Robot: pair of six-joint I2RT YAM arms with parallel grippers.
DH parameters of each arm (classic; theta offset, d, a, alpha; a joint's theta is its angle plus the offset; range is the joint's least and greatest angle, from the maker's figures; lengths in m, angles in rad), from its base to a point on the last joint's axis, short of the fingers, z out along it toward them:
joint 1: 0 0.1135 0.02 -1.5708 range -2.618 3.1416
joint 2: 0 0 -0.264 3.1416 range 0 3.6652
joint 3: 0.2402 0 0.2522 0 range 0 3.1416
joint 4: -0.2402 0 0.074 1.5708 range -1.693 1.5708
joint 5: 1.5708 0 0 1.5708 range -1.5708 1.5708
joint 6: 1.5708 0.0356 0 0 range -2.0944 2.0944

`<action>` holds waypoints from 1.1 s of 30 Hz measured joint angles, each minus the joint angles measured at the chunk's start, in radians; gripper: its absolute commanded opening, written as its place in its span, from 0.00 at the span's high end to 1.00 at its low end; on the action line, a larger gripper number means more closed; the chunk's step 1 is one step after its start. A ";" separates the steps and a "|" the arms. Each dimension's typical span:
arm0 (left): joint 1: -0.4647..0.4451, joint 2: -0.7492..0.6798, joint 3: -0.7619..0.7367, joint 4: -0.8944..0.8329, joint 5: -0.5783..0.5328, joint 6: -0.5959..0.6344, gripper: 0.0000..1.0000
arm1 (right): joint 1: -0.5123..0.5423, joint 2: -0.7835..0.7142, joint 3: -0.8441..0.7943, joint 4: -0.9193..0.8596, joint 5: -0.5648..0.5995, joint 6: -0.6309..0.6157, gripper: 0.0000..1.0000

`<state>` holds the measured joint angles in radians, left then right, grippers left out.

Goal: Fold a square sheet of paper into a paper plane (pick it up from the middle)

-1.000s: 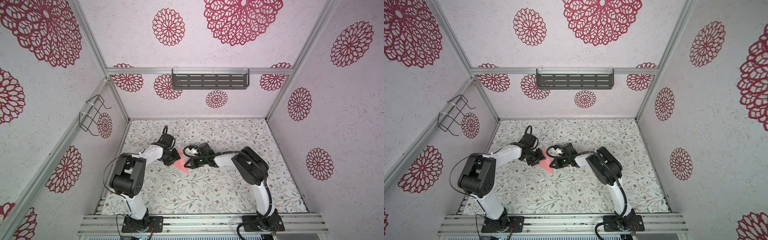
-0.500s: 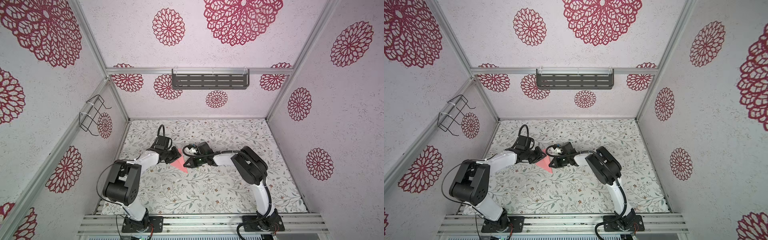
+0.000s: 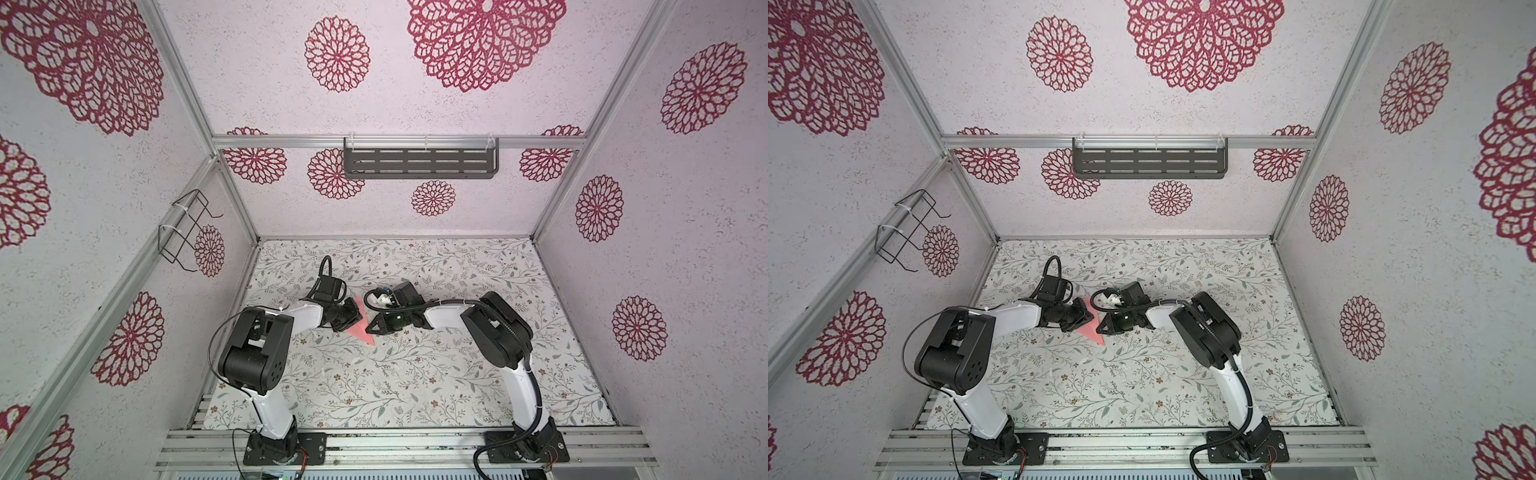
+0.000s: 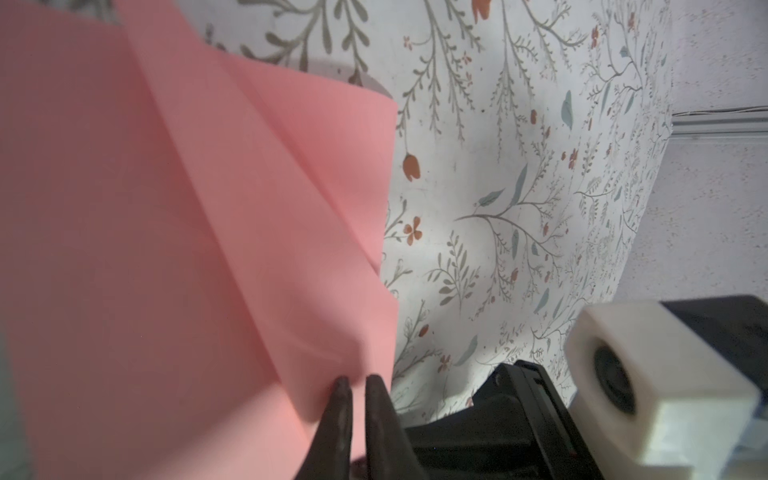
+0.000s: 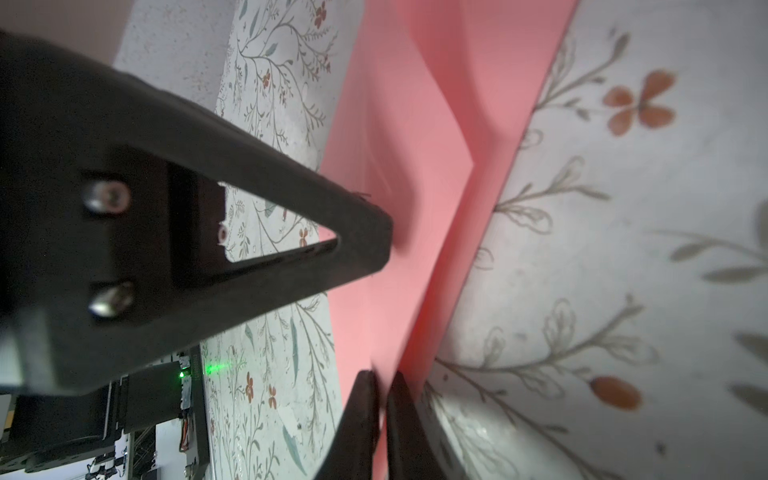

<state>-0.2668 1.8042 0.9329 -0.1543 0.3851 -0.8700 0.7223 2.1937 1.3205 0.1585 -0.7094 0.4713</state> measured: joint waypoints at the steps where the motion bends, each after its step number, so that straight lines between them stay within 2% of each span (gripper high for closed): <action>1: 0.001 0.004 0.000 0.000 -0.002 -0.002 0.88 | 0.000 0.001 0.003 -0.003 -0.002 0.000 0.87; 16: 0.005 0.026 0.000 0.006 -0.008 0.006 0.85 | -0.002 0.009 0.019 -0.020 -0.011 0.000 0.85; 25: 0.005 0.027 0.000 0.022 0.011 0.014 0.84 | -0.004 0.009 0.014 -0.005 -0.026 0.000 0.80; 33: 0.006 0.019 -0.023 0.060 0.025 0.025 0.83 | -0.006 0.009 0.004 0.014 -0.031 0.002 0.81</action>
<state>-0.2611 1.8233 0.9104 -0.0948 0.4103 -0.8448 0.7158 2.2028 1.3247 0.1730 -0.7399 0.4732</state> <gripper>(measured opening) 0.170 0.191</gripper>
